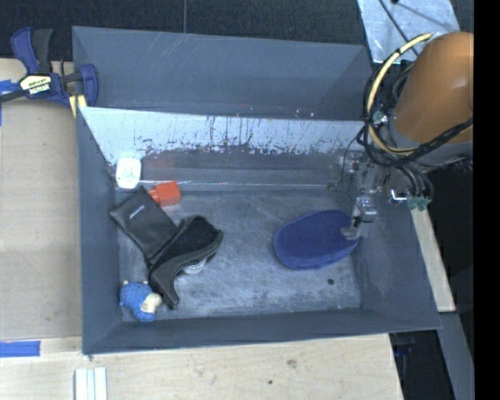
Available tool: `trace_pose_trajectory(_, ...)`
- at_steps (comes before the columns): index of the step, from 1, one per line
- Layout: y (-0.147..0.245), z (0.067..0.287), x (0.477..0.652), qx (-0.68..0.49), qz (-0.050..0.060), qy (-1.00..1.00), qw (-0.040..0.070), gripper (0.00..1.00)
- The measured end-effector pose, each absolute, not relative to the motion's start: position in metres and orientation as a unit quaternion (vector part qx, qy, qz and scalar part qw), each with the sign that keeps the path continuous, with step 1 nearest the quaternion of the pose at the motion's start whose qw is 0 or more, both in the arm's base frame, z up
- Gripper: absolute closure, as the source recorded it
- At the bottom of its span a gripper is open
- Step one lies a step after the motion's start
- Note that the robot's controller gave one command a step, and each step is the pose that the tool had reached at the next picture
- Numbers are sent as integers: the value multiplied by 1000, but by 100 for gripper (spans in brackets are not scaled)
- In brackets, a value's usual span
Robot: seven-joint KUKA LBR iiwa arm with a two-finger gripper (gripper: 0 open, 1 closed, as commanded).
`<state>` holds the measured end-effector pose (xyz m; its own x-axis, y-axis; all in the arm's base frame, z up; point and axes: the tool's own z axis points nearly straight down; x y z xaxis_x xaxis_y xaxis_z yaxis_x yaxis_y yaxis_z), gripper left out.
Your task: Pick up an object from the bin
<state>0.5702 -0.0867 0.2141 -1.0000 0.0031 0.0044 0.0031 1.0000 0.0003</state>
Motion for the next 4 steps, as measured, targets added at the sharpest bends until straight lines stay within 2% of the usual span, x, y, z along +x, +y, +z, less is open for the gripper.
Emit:
trace_pose_trajectory(1,-69,67,578,95,-1,-995,3,0)
trace_pose_trajectory(2,-69,74,582,96,1,-995,-4,100)
trace_pose_trajectory(3,-107,122,605,214,0,-977,-4,100)
trace_pose_trajectory(4,-110,221,555,251,2,-968,-5,100)
